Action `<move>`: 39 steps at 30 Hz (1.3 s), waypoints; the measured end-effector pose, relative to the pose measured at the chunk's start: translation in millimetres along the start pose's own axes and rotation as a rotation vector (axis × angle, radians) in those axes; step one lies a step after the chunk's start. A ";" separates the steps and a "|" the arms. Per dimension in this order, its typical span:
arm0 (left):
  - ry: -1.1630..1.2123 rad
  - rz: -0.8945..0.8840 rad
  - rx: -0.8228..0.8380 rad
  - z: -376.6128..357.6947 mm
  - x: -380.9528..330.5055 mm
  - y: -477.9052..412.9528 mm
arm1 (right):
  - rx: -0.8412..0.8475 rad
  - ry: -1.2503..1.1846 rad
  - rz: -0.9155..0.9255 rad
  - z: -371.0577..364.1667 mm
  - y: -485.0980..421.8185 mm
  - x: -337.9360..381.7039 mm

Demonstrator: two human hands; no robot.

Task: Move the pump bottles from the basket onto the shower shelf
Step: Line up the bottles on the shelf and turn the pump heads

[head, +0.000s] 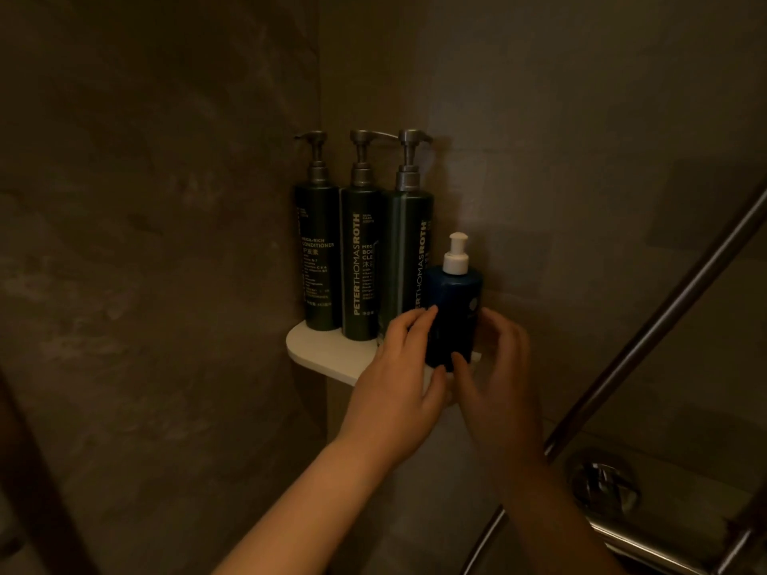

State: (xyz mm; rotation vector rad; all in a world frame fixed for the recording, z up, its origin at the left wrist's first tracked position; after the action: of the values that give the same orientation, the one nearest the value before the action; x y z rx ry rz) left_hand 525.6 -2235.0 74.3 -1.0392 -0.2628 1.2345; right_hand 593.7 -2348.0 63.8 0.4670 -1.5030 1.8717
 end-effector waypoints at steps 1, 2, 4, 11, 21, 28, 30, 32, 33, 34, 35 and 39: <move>-0.006 -0.006 -0.023 6.0 0.3 0.1 | -0.037 0.017 0.041 3.6 -0.3 7.3; -0.012 -0.008 -0.046 12.8 1.5 0.2 | -0.066 0.032 0.079 6.9 -1.4 15.2; -0.028 -0.002 -0.082 26.9 6.4 0.0 | -0.098 0.043 0.148 11.2 -5.2 32.4; -0.082 0.073 -0.161 62.2 37.9 -11.4 | -0.031 0.105 0.294 0.1 -29.5 87.0; -0.038 0.216 -0.201 82.9 94.3 -27.5 | 0.183 0.445 0.601 -57.7 -93.0 180.3; 0.047 0.236 -0.203 75.6 115.4 -30.4 | 0.213 0.564 0.659 -82.0 -152.8 213.2; 0.063 0.222 -0.209 72.6 115.8 -29.5 | 0.258 0.609 0.661 -90.5 -168.0 218.4; 0.069 0.220 -0.213 70.1 117.7 -29.0 | 0.311 0.657 0.646 -100.7 -181.5 221.3; 0.071 0.224 -0.214 69.0 119.1 -28.9 | 0.339 0.679 0.631 -106.2 -186.7 221.5; 0.071 0.226 -0.217 68.0 120.4 -29.1 | 0.367 0.702 0.615 -111.8 -190.8 221.2; 0.070 0.229 -0.220 67.1 121.8 -29.6 | 0.393 0.729 0.603 -117.8 -193.9 220.4; 0.051 0.235 -0.220 63.2 125.0 -29.2 | 0.461 0.830 0.558 -133.8 -198.6 215.2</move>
State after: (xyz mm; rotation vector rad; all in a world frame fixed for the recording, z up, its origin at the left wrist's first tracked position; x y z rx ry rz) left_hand 547.8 -2094.2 87.2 -1.3188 -0.2460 1.4105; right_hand 599.2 -2139.6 309.1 -0.5586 -0.6619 2.4050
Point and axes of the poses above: each hand's wrist, its own y-axis away from the middle knuckle, its own z-axis out of the back of the hand, x = y × z, the point moved 6 cm from there along -y, towards the middle knuckle, and after that the axes turned 6 degrees about -z, right-handed, at the moved point
